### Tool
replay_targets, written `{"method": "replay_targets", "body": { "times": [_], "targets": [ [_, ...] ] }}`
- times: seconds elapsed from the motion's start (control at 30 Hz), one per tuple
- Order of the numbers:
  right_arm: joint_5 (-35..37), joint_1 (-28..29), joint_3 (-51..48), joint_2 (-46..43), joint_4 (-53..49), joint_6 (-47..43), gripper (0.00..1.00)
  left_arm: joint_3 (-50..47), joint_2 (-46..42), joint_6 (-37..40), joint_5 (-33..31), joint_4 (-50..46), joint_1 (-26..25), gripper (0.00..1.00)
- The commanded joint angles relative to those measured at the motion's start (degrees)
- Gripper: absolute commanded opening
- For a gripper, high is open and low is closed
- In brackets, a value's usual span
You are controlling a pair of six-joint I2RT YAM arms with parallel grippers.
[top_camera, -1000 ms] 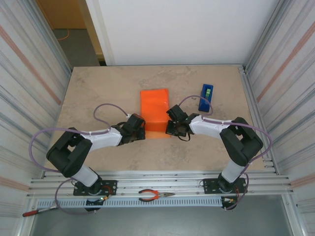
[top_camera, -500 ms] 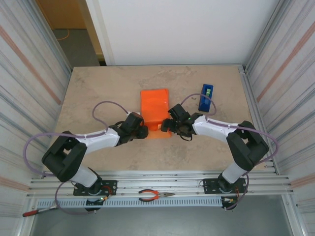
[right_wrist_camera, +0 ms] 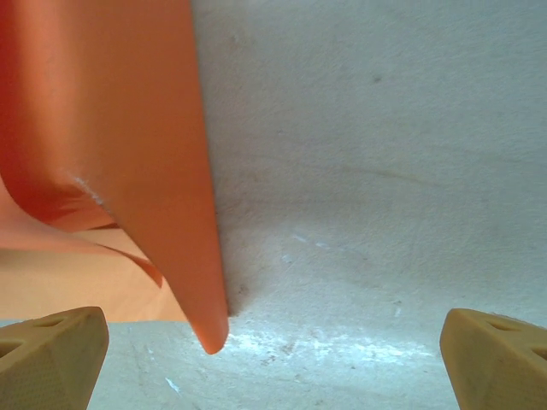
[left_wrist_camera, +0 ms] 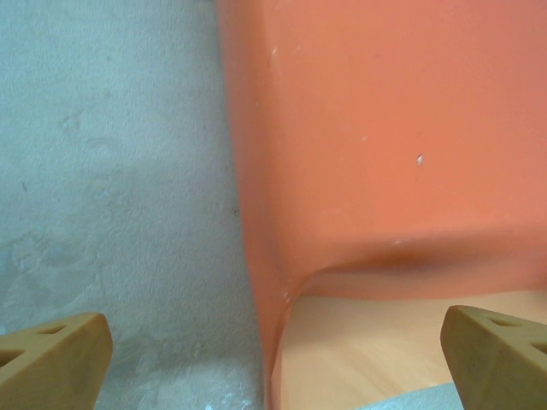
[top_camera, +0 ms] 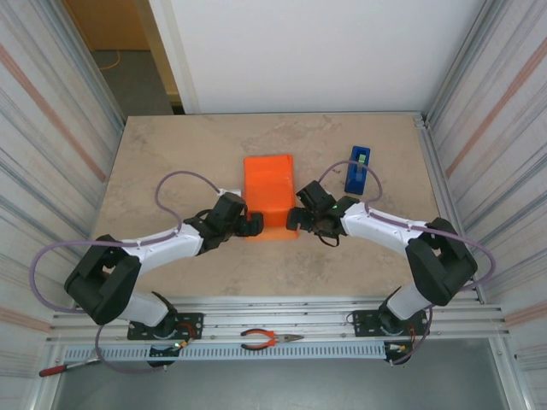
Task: Wrap the gift box in paper
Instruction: Fold the third fold of the wrapping paper on the gift box.
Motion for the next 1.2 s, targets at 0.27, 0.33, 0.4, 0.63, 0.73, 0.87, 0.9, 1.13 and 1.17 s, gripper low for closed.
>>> {"method": "replay_targets", "body": {
  "times": [0.27,0.33,0.4,0.63,0.73,0.87,0.9,1.13,1.17],
  "targets": [
    [-4.1,-1.2,0.6,-0.1,4.4,-1.6,0.98,1.8,3.0,5.8,1.7,2.1,-0.2,0.96],
    [-4.0,-0.8,1.2,1.3,4.3,-1.5,0.98,1.1,3.3,6.2,2.5,3.4,-0.2,0.95],
    [-4.1,-0.5,1.5,2.5,4.9,-1.4,0.98,0.7,3.6,6.0,1.9,3.8,-0.2,0.94],
    [-3.6,0.0,2.3,7.0,7.7,0.6,0.98,1.8,5.8,4.7,-3.0,2.6,-0.2,0.93],
    [-2.0,0.1,3.2,8.8,8.0,1.8,0.98,2.8,7.4,3.6,-5.6,1.8,-0.3,0.93],
    [0.4,0.0,4.6,11.4,7.3,3.3,0.99,4.2,9.5,2.8,-7.6,0.9,-0.2,0.94],
    [0.7,0.0,5.1,11.9,7.0,3.6,1.0,4.3,9.7,2.7,-7.8,0.9,-0.2,0.94],
    [2.5,0.1,8.2,15.4,4.2,4.3,0.94,3.1,9.8,1.5,-7.7,1.2,-0.3,0.96],
    [2.7,0.3,8.3,15.6,3.9,4.5,0.93,2.8,9.7,1.2,-7.4,1.4,-0.3,0.97]
  ]
}}
